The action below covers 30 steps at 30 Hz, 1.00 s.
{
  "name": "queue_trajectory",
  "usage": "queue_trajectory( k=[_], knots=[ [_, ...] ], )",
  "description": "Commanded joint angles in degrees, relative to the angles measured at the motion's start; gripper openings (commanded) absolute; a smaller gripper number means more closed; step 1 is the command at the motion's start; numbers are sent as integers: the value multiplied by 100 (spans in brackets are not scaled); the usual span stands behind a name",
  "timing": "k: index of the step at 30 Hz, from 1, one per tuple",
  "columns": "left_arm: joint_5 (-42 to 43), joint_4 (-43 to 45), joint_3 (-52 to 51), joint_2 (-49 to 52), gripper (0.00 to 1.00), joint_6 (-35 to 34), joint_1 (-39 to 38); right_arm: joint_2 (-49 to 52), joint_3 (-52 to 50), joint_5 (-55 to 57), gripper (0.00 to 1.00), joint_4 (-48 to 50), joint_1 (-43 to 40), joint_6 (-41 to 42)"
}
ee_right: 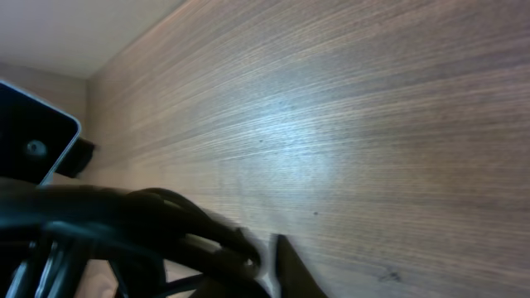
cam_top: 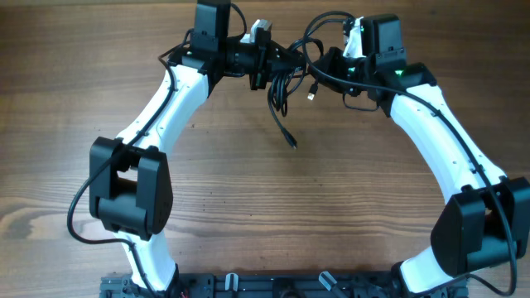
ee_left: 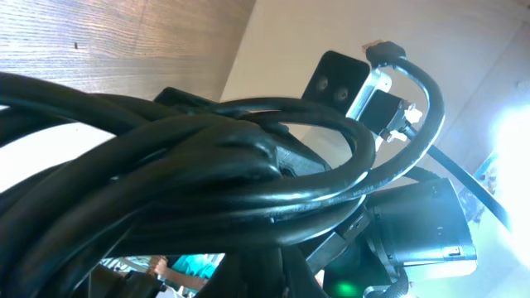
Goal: Untangle cables
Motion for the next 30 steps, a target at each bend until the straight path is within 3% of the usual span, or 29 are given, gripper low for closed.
queue_trajectory(
  k=[1, 6, 12, 17, 24, 27, 30],
  knots=[
    [348, 101, 42, -22, 4, 317, 55, 50, 87, 317, 4, -138, -195, -149],
    [323, 96, 42, -22, 4, 769, 144, -417, 98, 332, 4, -597, -756, -647],
    [323, 96, 42, -22, 4, 767, 157, -1174, 98, 1110, 4, -1303, -1709, -774],
    [326, 94, 42, -22, 4, 765, 157, -1668, 98, 2452, 4, -1502, -2350, -704],
    [326, 94, 42, -22, 4, 765, 157, -1766, 98, 4734, 4, -1563, -2437, -715],
    [321, 96, 42, -22, 4, 765, 157, -1764, 98, 3932, 4, -1552, -2437, -813],
    [302, 98, 42, -22, 4, 793, 157, -1740, 98, 2138, 4, -1469, -2437, -1338]
  ],
)
